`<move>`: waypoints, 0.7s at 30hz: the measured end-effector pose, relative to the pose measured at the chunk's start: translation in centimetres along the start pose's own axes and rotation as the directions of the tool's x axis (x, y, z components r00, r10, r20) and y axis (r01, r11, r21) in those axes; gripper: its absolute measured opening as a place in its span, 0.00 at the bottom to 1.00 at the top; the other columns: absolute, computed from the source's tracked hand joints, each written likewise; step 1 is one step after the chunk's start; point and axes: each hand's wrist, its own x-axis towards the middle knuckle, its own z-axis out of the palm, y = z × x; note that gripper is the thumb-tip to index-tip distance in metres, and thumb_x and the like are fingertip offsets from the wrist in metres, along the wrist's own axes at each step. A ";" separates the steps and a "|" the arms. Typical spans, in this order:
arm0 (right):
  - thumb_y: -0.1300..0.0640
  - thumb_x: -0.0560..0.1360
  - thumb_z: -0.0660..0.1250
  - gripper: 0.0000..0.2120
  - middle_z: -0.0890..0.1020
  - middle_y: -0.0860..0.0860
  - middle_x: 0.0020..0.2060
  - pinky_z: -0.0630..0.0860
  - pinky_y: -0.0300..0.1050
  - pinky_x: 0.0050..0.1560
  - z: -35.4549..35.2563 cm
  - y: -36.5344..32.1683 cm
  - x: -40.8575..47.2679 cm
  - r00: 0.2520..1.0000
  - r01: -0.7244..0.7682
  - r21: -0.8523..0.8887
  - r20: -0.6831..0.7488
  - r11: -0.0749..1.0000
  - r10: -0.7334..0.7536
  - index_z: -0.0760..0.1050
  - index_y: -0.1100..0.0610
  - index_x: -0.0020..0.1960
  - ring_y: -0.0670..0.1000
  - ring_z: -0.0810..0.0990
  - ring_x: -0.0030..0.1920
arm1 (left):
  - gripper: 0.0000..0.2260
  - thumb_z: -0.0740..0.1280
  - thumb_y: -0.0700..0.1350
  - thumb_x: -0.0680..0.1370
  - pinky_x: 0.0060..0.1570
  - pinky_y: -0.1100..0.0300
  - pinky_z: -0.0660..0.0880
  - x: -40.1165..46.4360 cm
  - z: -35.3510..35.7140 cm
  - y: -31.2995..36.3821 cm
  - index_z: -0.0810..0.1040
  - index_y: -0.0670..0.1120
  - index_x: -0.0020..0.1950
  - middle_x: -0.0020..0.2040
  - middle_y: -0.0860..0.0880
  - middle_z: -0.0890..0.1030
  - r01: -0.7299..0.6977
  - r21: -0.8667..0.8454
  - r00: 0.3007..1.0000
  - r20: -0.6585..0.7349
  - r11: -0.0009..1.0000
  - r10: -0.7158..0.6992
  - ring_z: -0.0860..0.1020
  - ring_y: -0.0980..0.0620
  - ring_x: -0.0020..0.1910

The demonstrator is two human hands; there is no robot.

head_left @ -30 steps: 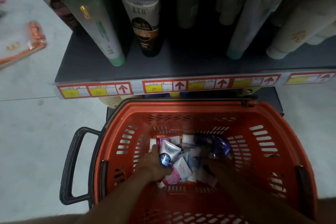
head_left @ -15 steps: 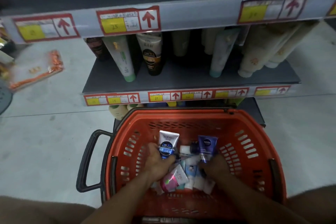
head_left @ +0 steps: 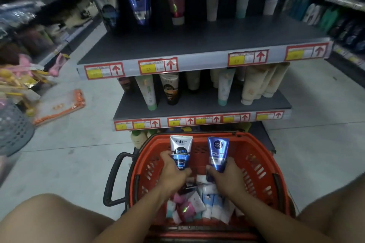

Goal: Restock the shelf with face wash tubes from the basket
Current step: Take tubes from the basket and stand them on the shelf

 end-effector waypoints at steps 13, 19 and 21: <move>0.46 0.69 0.79 0.18 0.82 0.42 0.45 0.78 0.48 0.48 -5.3 -10.1 -3.1 0.979 0.198 0.126 -0.078 0.972 -0.190 0.73 0.45 0.51 0.46 0.82 0.47 | 0.28 0.83 0.46 0.69 0.45 0.65 0.81 -5.1 -5.0 8.5 0.72 0.58 0.62 0.53 0.55 0.84 -0.327 -0.080 0.937 -0.158 0.942 0.312 0.83 0.63 0.48; 0.54 0.68 0.77 0.19 0.83 0.45 0.46 0.81 0.54 0.52 -7.4 -14.8 -3.6 0.961 0.278 0.168 -0.048 0.946 -0.273 0.74 0.48 0.56 0.46 0.82 0.46 | 0.30 0.83 0.47 0.69 0.49 0.56 0.84 -6.5 -6.7 11.9 0.72 0.58 0.65 0.53 0.55 0.85 -0.378 -0.077 0.910 -0.215 0.923 0.355 0.85 0.58 0.48; 0.55 0.68 0.78 0.21 0.83 0.44 0.46 0.81 0.52 0.52 -8.0 -16.4 -4.1 0.949 0.315 0.167 -0.040 0.934 -0.313 0.73 0.47 0.56 0.45 0.82 0.46 | 0.30 0.83 0.46 0.69 0.49 0.59 0.84 -6.8 -7.2 12.9 0.72 0.57 0.66 0.54 0.55 0.84 -0.408 -0.085 0.896 -0.228 0.909 0.381 0.85 0.58 0.49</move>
